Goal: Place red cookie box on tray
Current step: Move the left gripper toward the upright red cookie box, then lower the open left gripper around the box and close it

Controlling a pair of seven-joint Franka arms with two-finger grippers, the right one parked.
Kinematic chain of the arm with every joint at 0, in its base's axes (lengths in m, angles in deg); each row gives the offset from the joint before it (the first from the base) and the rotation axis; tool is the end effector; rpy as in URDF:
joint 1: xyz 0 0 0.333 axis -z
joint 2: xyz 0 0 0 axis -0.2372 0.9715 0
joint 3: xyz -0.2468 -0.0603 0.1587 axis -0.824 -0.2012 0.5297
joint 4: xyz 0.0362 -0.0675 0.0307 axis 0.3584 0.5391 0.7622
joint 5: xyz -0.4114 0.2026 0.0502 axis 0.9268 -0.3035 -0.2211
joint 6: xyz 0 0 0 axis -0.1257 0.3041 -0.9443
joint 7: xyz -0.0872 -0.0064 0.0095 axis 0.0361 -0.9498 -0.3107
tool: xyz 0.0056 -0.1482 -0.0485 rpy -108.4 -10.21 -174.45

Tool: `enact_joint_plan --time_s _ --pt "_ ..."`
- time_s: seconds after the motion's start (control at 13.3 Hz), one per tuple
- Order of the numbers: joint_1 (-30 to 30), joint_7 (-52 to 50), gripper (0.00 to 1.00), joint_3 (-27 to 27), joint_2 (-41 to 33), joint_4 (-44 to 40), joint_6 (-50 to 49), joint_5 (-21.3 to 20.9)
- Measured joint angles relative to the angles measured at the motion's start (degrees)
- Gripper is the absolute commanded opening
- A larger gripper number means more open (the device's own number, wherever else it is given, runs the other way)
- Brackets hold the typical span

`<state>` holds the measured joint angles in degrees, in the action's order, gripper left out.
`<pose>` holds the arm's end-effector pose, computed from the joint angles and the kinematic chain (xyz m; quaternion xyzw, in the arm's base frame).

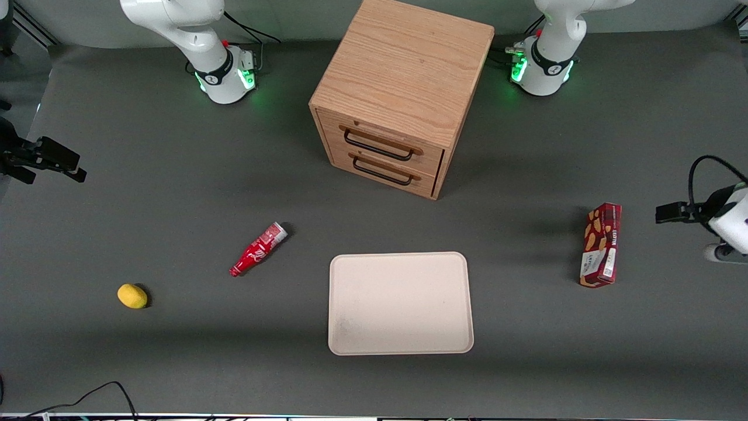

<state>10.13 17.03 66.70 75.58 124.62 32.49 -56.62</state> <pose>0.6884 0.0826 0.3721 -0.9950 0.0645 0.0725 0.0257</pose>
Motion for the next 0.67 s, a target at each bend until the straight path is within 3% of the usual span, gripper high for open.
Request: enact_joint_plan --time_s 0.45,0.67 --pt "-0.05 3.51 1.0 -0.03 1.07 14.6 21.96 1.02" --pt "-0.04 3.83 1.0 -0.18 3.0 18.33 28.26 2.47"
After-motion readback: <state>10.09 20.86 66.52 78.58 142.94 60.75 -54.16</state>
